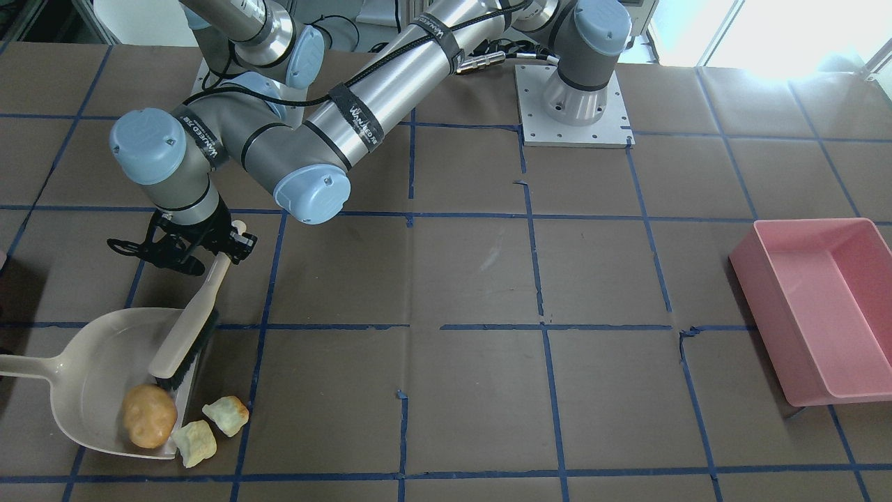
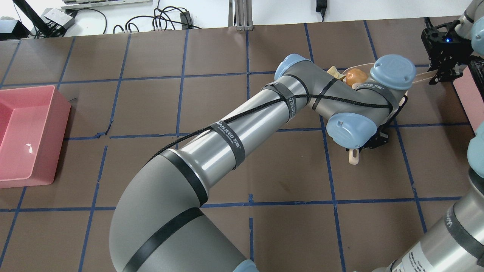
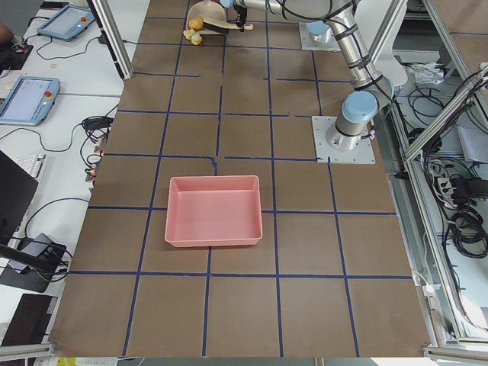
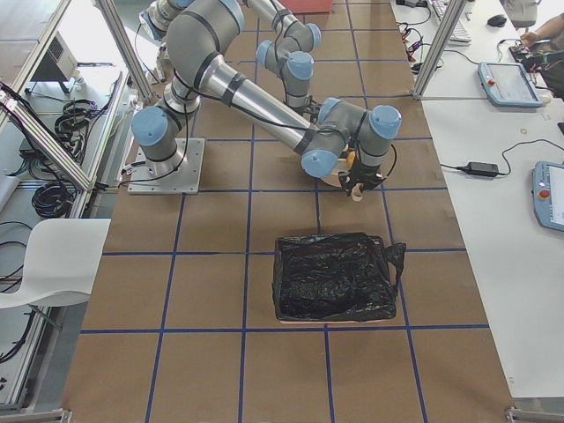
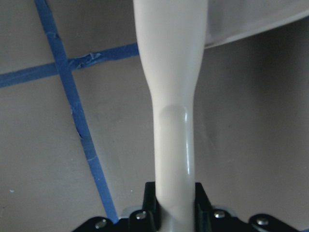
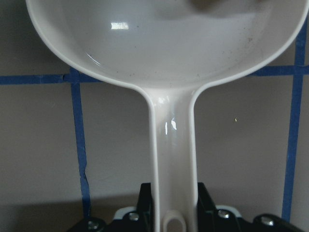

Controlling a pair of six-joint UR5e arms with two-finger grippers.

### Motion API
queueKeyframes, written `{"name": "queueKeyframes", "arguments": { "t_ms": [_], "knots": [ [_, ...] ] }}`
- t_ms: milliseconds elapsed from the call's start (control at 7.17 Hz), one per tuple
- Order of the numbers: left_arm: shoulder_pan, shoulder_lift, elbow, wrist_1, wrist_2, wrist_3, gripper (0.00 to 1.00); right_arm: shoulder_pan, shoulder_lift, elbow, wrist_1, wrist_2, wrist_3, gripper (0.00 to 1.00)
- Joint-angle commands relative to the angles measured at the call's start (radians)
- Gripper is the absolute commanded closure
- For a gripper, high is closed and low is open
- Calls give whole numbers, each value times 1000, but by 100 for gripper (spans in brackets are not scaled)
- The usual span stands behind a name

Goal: Sweep and dump trash in nearest bin
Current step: 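Sweep the chunks and potato into the dustpan with the left-held brush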

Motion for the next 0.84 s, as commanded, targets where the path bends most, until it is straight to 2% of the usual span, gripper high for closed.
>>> {"name": "queueKeyframes", "arguments": {
  "t_ms": [0, 140, 419, 558, 698],
  "knots": [
    [-4, 48, -8, -9, -13, -147, 100, -1, 1, 0, -3, 9, 10, 100],
    [-3, 89, -35, -23, -44, -258, 100, -2, 1, 3, -1, 8, 9, 100],
    [93, 195, -179, -60, -108, -290, 100, -6, 1, 3, -1, 21, 9, 100],
    [161, 186, -174, -60, -108, -320, 100, -6, 1, 5, -1, 43, 5, 100],
    [192, 145, -113, -64, -110, -379, 100, -6, 1, 5, 0, 45, 10, 100]
  ]
}}
